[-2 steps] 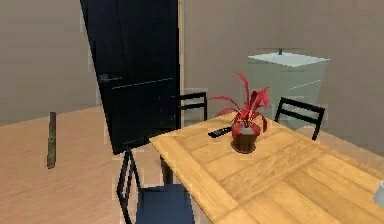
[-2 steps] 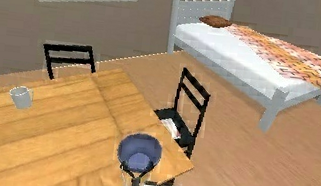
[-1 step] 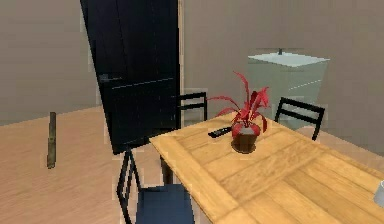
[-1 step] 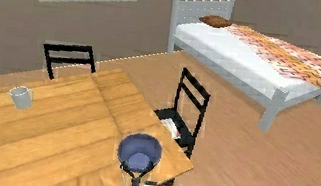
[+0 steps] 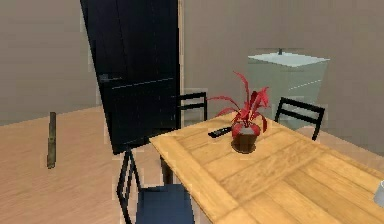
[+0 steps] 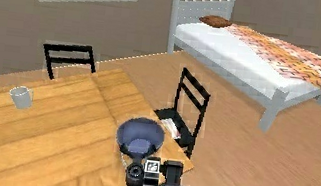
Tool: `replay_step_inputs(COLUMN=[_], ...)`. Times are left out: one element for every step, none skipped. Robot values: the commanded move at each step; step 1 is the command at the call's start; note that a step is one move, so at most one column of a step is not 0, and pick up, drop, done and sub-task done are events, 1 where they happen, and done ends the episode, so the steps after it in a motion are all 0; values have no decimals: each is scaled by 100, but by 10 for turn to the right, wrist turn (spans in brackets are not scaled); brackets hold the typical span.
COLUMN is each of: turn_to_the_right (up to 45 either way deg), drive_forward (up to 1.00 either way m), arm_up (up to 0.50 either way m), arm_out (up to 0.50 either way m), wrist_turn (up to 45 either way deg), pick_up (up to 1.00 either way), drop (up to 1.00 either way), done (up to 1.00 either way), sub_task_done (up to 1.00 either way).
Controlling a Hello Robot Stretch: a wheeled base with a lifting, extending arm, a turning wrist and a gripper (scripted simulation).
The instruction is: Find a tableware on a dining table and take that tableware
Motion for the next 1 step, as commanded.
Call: replay_step_inputs(turn_to_the_right=[0], drive_forward=[0], arm_up=[0], arm_out=[0], wrist_turn=[0], pick_up=[0], drop=[0], done=[100], sub_task_done=[0])
